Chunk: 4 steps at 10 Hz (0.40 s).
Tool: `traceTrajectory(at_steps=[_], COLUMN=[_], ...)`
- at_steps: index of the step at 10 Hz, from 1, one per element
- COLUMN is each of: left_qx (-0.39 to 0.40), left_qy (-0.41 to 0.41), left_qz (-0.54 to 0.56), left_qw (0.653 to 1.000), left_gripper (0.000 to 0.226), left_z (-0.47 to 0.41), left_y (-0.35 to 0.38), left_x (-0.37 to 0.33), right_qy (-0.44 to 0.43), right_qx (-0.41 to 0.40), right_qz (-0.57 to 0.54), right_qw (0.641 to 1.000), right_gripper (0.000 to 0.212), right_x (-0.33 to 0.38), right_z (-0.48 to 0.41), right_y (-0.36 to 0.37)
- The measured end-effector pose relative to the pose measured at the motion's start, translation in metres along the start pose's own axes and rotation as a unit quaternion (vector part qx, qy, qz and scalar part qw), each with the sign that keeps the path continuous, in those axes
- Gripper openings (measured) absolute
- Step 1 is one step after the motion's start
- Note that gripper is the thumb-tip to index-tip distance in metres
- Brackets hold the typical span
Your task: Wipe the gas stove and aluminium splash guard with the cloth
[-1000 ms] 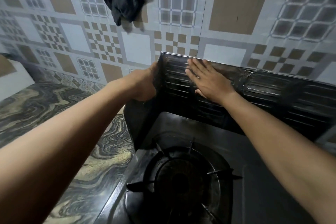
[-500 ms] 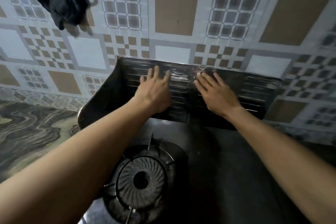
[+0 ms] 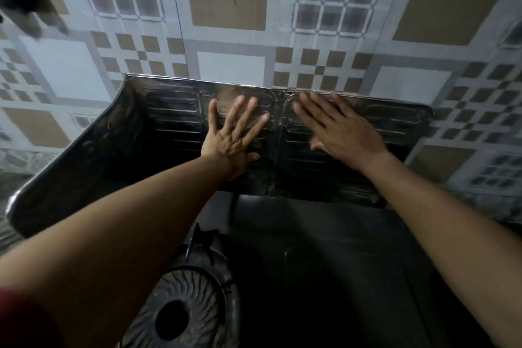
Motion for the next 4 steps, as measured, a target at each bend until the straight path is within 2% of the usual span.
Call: traceTrajectory(at_steps=[1,2,3,4], left_qx=[0.032,0.068,0.077,0.06], left_qy=[-0.023,-0.017,-0.012,0.016], left_qz=[0.018,0.012,0.025,0.095], left_qw=[0.999,0.997,0.997,0.993], left_gripper=[0.088,0.094,0.104,0.096], left_z=[-0.007,0.001,0.014,0.032], left_y=[0.0,-0.008,-0.023,-0.049], left_x=[-0.007,-0.006,-0.01,-0.018], right_qy=[0.01,0.028,0.038,0.065], right_qx=[0.01,0.028,0.049,0.105], right_qz=[-0.005,-0.032,-0.122,-0.229], right_qw=[1.0,0.999,0.991,0.965], right_gripper=[0.092,0.087,0.075,0.057], right_x=[0.002,0.007,0.009,-0.001], right_z=[-0.001,0.001,0.003,0.011], right_y=[-0.001,-0.015,-0.046,-0.087])
Point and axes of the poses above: each hand's wrist, its own z-axis away from the middle knuckle, its own y-axis out of the palm, x = y × z, the point moved 2 cm from there along -z, towards the middle knuckle, and after that the axes turned 10 degrees about z, right-handed, at the moved point
